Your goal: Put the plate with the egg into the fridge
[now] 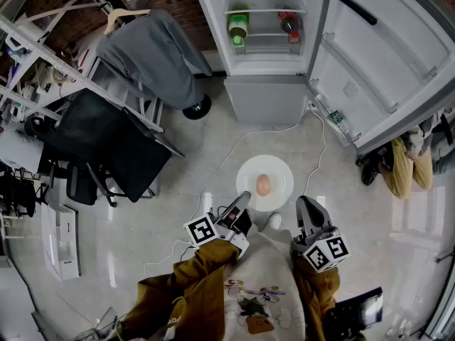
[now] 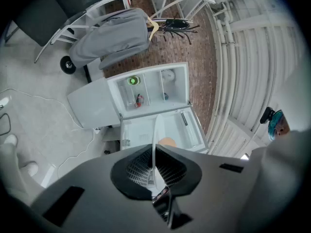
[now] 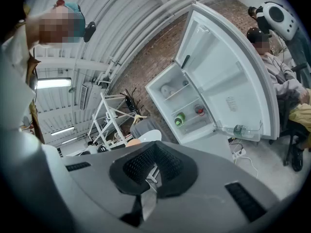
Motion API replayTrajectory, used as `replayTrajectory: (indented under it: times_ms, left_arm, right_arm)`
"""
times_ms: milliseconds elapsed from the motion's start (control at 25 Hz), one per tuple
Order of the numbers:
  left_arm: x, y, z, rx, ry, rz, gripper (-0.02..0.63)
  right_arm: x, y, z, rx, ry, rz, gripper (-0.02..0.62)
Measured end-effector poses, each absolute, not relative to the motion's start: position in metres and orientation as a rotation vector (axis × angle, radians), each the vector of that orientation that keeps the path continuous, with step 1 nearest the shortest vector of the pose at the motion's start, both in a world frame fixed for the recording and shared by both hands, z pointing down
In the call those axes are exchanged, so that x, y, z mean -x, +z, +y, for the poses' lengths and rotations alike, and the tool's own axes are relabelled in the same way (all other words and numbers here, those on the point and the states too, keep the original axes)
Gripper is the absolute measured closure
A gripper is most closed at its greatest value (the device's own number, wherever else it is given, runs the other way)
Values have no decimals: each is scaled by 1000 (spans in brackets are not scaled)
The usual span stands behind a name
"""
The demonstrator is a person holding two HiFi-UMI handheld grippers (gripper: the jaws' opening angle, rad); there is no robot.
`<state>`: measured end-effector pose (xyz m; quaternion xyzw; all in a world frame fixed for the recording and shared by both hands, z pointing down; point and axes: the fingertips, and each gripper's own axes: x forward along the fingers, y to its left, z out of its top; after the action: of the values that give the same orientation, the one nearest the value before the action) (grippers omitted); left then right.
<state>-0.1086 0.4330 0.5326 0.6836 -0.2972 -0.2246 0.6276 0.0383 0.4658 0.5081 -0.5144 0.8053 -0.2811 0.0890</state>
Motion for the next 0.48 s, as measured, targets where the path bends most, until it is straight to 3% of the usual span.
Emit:
replayTrajectory:
  times_ms: [480]
  left_arm:
    - [127,531,430,-1546,-524,-669,589]
  right_arm:
    - [-15,506,457,1509,-863,2394,589]
